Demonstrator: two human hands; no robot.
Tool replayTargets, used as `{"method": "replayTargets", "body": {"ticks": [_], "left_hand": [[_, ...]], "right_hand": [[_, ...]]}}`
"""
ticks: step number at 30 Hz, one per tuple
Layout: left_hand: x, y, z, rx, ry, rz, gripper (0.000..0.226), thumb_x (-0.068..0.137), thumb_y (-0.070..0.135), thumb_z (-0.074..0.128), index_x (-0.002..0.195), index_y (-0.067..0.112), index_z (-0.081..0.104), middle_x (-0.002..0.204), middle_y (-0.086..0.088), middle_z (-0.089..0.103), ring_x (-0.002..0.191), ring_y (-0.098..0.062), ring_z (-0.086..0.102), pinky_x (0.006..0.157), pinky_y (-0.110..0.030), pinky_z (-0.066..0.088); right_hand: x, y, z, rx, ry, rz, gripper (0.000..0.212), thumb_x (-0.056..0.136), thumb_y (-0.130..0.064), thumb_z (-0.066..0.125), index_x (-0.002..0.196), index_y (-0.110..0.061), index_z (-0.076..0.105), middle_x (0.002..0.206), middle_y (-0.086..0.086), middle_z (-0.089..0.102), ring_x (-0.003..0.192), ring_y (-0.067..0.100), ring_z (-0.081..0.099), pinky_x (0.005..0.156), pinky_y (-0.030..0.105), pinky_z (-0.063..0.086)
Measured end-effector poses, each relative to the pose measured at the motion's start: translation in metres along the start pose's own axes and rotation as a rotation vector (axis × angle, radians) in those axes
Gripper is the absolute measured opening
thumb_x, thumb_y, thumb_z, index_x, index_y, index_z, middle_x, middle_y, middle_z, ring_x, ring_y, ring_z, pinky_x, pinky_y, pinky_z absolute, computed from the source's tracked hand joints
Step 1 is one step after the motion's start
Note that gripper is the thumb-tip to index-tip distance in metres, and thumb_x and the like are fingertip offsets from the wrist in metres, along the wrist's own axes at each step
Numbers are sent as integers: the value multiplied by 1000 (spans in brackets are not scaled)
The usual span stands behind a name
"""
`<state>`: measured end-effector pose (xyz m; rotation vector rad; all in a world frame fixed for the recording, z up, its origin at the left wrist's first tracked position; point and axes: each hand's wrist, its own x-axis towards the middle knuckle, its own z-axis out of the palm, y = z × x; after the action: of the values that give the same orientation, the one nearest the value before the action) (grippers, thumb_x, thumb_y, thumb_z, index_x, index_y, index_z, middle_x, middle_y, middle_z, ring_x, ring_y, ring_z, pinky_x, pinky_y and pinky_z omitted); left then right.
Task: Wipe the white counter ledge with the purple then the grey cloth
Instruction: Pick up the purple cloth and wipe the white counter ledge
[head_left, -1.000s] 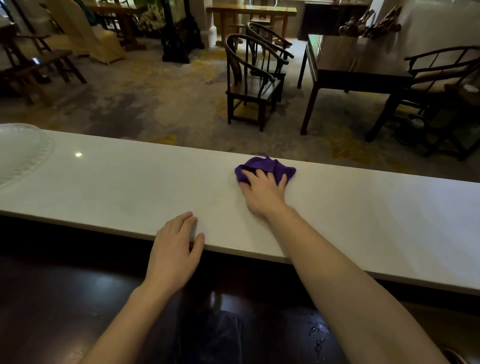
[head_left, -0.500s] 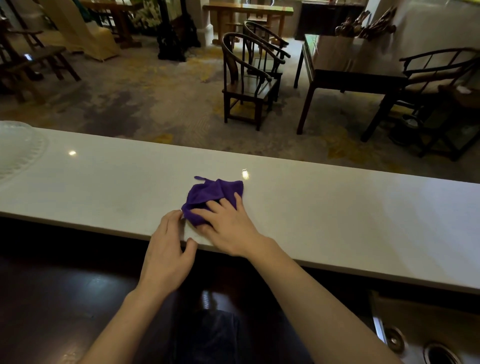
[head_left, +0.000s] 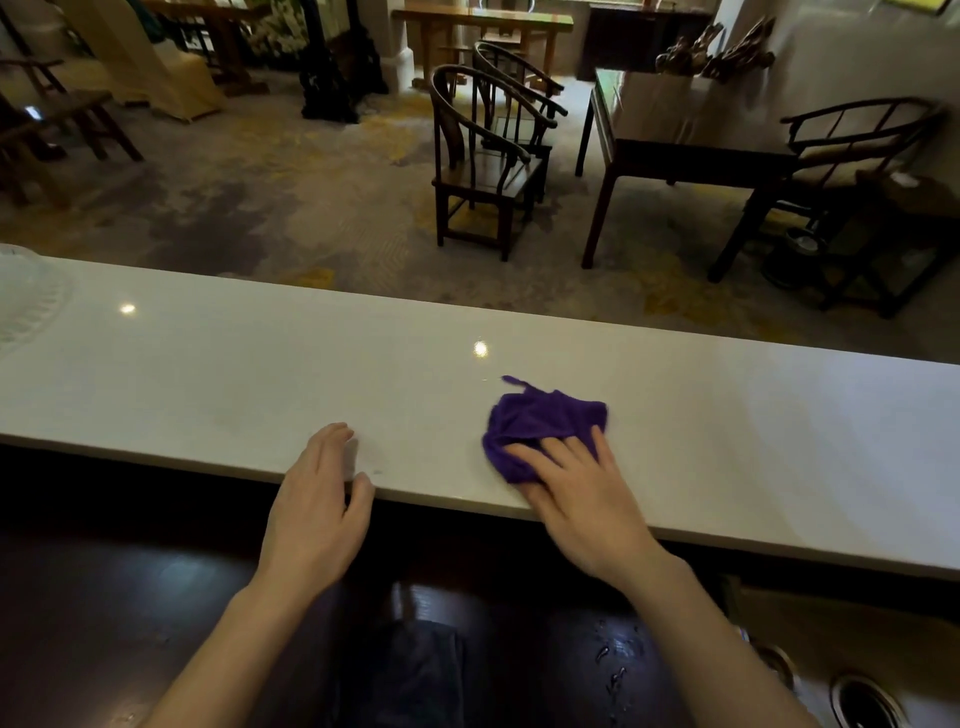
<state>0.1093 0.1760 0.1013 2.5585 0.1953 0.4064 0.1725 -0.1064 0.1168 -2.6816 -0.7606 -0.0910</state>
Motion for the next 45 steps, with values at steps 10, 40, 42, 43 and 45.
{"method": "replayTargets", "body": {"ticks": [10, 40, 42, 43, 45], "left_hand": [[0, 2, -1, 12, -17, 8, 45, 92, 13, 55, 136, 6, 46, 143, -9, 49, 131, -26, 47, 109, -35, 36], [-2, -2, -10, -254, 49, 39, 54, 83, 1, 64, 131, 16, 47, 126, -2, 53, 108, 6, 49, 89, 0, 32], [-3, 0, -11, -264, 58, 40, 53, 82, -1, 65, 129, 16, 48, 123, -2, 54, 108, 10, 47, 87, 0, 33], [-3, 1, -11, -259, 62, 45, 52, 82, -1, 66, 128, 15, 48, 122, -2, 54, 107, 12, 47, 86, 0, 33], [-4, 1, -11, -232, 64, 53, 51, 83, 1, 67, 129, 12, 49, 125, -3, 53, 105, 11, 47, 87, 2, 31]], "right_hand": [[-4, 93, -37, -53, 72, 462, 45, 104, -39, 37, 147, -30, 45, 146, 0, 53, 141, 29, 39, 123, 59, 6], [84, -108, 47, 91, -132, -212, 45, 101, -40, 45, 145, -32, 47, 151, 0, 46, 144, 29, 30, 120, 66, 2], [75, -106, 43, 101, -125, -239, 44, 101, -39, 46, 144, -31, 49, 151, 0, 47, 145, 29, 30, 121, 64, 3], [70, -104, 41, 108, -120, -256, 43, 101, -39, 46, 144, -31, 49, 151, 0, 47, 145, 28, 30, 121, 63, 3], [59, -98, 36, 120, -105, -292, 42, 102, -36, 47, 143, -30, 49, 150, 0, 47, 146, 27, 30, 123, 60, 4]]}}
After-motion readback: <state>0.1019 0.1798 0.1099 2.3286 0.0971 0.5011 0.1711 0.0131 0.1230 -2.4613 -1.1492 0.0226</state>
